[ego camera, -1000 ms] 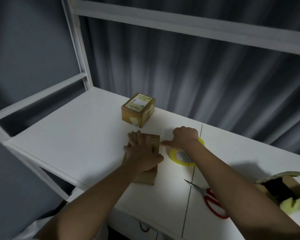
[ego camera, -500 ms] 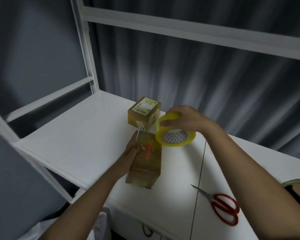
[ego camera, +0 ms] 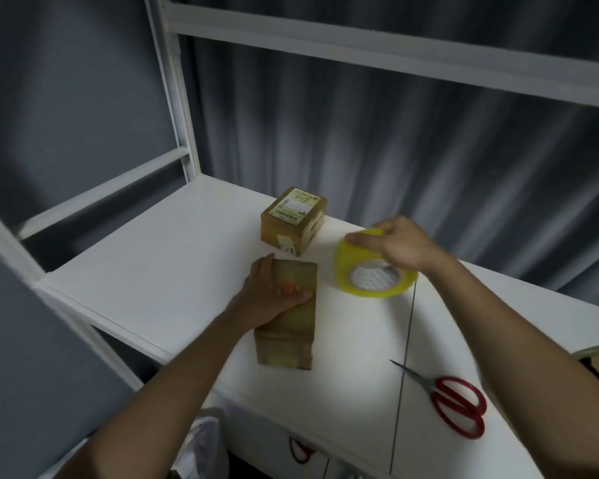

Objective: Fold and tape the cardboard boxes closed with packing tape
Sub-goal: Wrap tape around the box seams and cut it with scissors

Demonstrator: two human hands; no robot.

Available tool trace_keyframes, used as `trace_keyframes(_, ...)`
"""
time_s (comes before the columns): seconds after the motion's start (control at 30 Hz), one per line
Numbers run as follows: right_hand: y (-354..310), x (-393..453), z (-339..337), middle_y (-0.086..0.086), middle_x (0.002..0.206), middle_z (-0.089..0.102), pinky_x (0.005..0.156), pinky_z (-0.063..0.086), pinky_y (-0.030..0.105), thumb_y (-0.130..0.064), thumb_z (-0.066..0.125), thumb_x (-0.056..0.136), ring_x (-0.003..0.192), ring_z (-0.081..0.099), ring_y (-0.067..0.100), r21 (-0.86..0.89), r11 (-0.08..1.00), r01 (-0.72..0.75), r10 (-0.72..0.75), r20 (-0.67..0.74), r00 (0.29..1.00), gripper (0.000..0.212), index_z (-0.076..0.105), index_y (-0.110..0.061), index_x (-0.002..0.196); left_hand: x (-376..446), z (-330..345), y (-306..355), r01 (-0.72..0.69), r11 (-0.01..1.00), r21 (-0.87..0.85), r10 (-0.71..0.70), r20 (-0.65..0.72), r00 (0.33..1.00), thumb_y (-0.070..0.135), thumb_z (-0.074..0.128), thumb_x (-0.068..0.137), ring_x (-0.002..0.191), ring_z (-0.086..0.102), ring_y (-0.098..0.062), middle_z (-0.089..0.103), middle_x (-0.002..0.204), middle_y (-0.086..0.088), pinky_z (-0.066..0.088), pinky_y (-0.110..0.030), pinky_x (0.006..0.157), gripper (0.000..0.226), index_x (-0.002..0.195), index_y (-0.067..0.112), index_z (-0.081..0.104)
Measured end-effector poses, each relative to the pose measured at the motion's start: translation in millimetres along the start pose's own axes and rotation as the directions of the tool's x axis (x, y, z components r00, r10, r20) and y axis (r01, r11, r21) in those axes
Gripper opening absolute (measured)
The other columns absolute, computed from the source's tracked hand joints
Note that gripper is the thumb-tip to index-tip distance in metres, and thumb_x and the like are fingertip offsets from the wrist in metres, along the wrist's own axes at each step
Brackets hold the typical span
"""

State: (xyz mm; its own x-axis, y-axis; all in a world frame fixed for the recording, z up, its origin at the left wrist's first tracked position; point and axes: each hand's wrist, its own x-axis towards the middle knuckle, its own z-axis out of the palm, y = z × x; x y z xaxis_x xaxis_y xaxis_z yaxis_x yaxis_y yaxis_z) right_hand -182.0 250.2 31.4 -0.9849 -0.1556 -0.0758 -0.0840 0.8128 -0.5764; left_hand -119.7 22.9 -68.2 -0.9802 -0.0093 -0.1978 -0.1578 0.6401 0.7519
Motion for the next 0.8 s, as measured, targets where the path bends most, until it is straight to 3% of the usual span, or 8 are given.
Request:
trace_keyframes(0.1, 33.7, -11.6, -0.9, -0.003, 0.085, 0.066, 0.067, 0.043, 0.027, -0.076, 0.062, 0.065, 0.082, 0.060, 0.019, -0.365, 0.927, -0.083, 0.109, 0.052, 0.993, 0.053, 0.063, -0.023, 0.074, 4.2, 2.7, -2.1, -0.005, 1.000, -0.006, 0.005, 0.061, 0.998, 0.068, 0.068, 0.065, 0.132, 0.034, -0.024, 0.015, 0.150, 0.003, 0.038, -0.047, 0.105, 0.111, 0.148, 0.025, 0.008)
trace_keyframes(0.23, 43.0, -16.3, 19.4, 0.000, 0.115, 0.065, 0.080, 0.043, 0.030, -0.079, 0.055, 0.068, 0.105, 0.059, 0.022, -0.471, 0.879, -0.069, 0.122, 0.082, 0.989, 0.065, 0.066, -0.026, 0.105, 4.3, 3.7, 0.6, 0.002, 1.000, -0.014, -0.001, 0.093, 0.996, 0.075, 0.062, 0.058, 0.131, 0.034, -0.026, 0.017, 0.149, -0.002, 0.035, -0.048, 0.107, 0.114, 0.147, 0.023, 0.014)
trace_keyframes(0.3, 43.2, -17.0, 26.5, 0.002, 0.120, 0.062, 0.083, 0.043, 0.032, -0.080, 0.051, 0.071, 0.110, 0.058, 0.024, -0.540, 0.839, -0.064, 0.125, 0.077, 0.989, 0.073, 0.063, -0.023, 0.115, 3.4, 3.5, 1.8, -0.072, 0.975, 0.210, 0.063, 0.051, 0.997, 0.081, 0.044, 0.061, 0.139, 0.018, -0.029, 0.006, 0.154, 0.001, 0.022, -0.053, 0.113, 0.109, 0.148, 0.032, 0.002)
trace_keyframes(0.37, 45.8, -20.8, 31.0, 0.003, 0.120, 0.062, 0.082, 0.043, 0.032, -0.080, 0.049, 0.072, 0.109, 0.058, 0.025, -0.536, 0.840, -0.090, 0.147, 0.065, 0.987, 0.073, 0.063, -0.022, 0.115, 0.3, 5.5, 5.0, -0.161, 0.844, 0.511, 0.180, 0.012, 0.984, 0.078, 0.025, 0.073, 0.142, 0.008, -0.029, 0.003, 0.155, 0.002, 0.007, -0.053, 0.115, 0.088, 0.148, 0.037, 0.004)
trace_keyframes(0.47, 47.2, -27.1, 35.4, 0.004, 0.120, 0.060, 0.081, 0.042, 0.031, -0.080, 0.045, 0.075, 0.109, 0.058, 0.025, -0.545, 0.832, -0.098, 0.151, 0.053, 0.987, 0.073, 0.062, -0.020, 0.114, -6.9, 19.2, 18.2, -0.181, 0.730, 0.659, 0.267, -0.030, 0.963, 0.059, 0.023, 0.093, 0.141, 0.012, -0.029, 0.010, 0.154, -0.005, 0.013, -0.053, 0.114, 0.065, 0.147, 0.025, 0.013)
trace_keyframes(0.63, 43.6, -32.3, 38.6, 0.004, 0.118, 0.060, 0.081, 0.043, 0.033, -0.077, 0.044, 0.078, 0.108, 0.058, 0.026, -0.569, 0.817, -0.094, 0.125, 0.014, 0.992, 0.071, 0.061, -0.019, 0.116, -12.4, 35.8, 38.6, -0.003, 0.885, 0.465, -0.023, 0.049, 0.999, 0.076, 0.048, 0.076, 0.144, -0.009, -0.032, -0.020, 0.156, -0.001, 0.021, -0.057, 0.108, 0.112, 0.147, 0.019, -0.018)
trace_keyframes(0.73, 39.6, -32.2, 34.6, 0.005, 0.116, 0.060, 0.077, 0.041, 0.032, -0.078, 0.044, 0.077, 0.106, 0.058, 0.027, -0.535, 0.839, -0.099, 0.108, -0.015, 0.994, 0.072, 0.061, -0.019, 0.114, -10.7, 28.2, 29.8, -0.061, 0.907, 0.417, 0.094, -0.058, 0.994, 0.056, 0.053, 0.083, 0.136, 0.017, -0.031, 0.003, 0.155, -0.001, 0.033, -0.051, 0.101, 0.089, 0.147, 0.020, 0.002)
trace_keyframes(0.8, 30.0, -28.2, 30.5, 0.005, 0.114, 0.061, 0.075, 0.040, 0.031, -0.079, 0.045, 0.076, 0.103, 0.059, 0.027, -0.509, 0.857, -0.079, 0.066, -0.042, 0.997, 0.074, 0.061, -0.018, 0.115, -9.0, 20.0, 20.7, -0.092, 0.935, 0.342, 0.131, -0.091, 0.987, 0.054, 0.051, 0.084, 0.135, 0.023, -0.029, 0.009, 0.153, 0.003, 0.034, -0.052, 0.103, 0.081, 0.146, 0.024, 0.009)
